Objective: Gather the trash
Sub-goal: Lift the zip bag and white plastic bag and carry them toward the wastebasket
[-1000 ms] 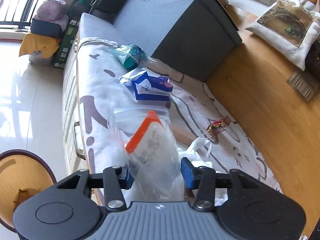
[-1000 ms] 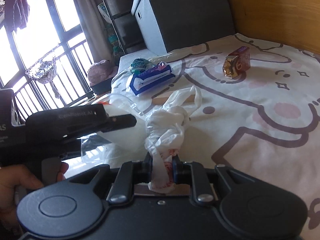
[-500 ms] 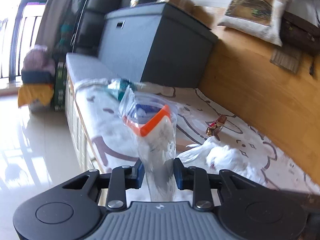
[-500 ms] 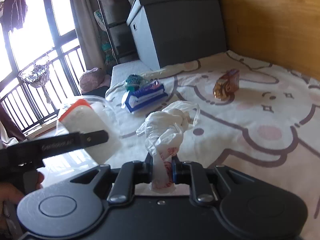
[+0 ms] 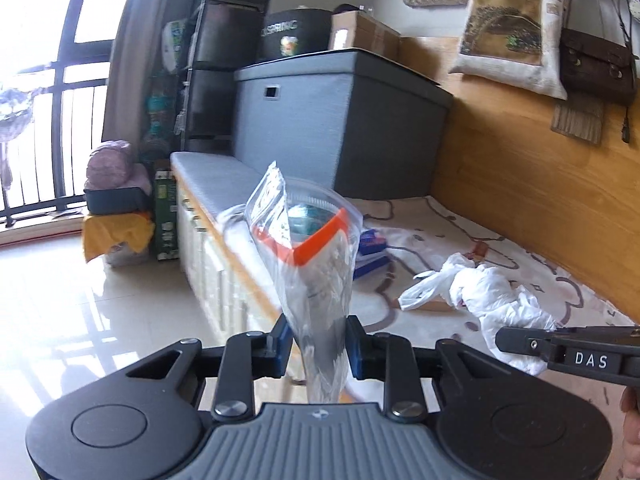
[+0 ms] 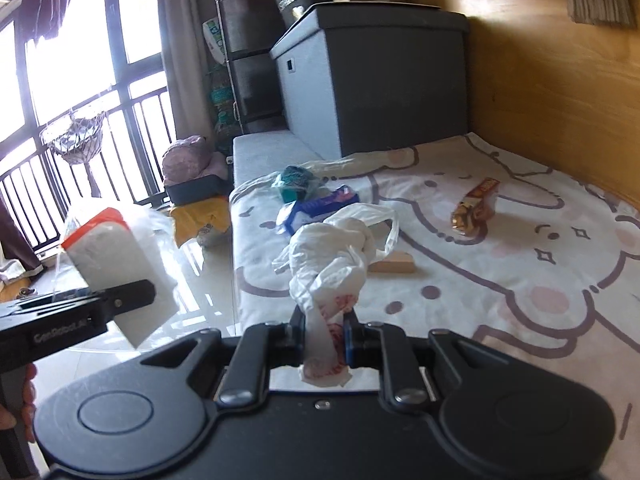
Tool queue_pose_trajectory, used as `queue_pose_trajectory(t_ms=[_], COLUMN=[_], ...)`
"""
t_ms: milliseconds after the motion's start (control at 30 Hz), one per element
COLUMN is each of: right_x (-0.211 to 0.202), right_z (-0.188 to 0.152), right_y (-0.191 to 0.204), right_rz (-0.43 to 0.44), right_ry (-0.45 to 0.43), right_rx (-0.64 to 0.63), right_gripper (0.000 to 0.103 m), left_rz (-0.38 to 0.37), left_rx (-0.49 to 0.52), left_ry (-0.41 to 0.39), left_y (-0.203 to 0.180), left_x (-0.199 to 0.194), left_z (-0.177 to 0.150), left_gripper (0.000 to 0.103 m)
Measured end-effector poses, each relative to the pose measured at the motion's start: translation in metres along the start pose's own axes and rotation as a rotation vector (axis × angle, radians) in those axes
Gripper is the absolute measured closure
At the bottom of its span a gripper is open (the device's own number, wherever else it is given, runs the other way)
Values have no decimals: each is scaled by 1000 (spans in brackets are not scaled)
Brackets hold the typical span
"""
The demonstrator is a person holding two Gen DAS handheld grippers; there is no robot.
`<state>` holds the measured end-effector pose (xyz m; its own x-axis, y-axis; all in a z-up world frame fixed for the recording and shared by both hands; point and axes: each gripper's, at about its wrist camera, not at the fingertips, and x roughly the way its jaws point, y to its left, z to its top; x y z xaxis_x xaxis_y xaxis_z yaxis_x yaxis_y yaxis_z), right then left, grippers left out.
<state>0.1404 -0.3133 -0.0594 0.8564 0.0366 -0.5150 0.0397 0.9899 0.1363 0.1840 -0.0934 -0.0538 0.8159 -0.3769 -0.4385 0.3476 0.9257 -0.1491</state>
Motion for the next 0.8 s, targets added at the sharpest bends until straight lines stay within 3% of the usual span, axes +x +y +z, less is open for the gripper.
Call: queue_pose_trajectory(t_ms=[533, 800], right_x=[39, 79], right_z=[-19, -50], right_y=[91, 130], right_rz=[97, 145], right_ry=[99, 224], right_rx=[-120, -201], right_gripper=[85, 85], left_rz=[122, 179], left_rx=[-102, -182], left_ry=[77, 170], left_y=[88, 134], left_x=[-18, 1], left_z=[-34, -69], left_gripper=[74, 74])
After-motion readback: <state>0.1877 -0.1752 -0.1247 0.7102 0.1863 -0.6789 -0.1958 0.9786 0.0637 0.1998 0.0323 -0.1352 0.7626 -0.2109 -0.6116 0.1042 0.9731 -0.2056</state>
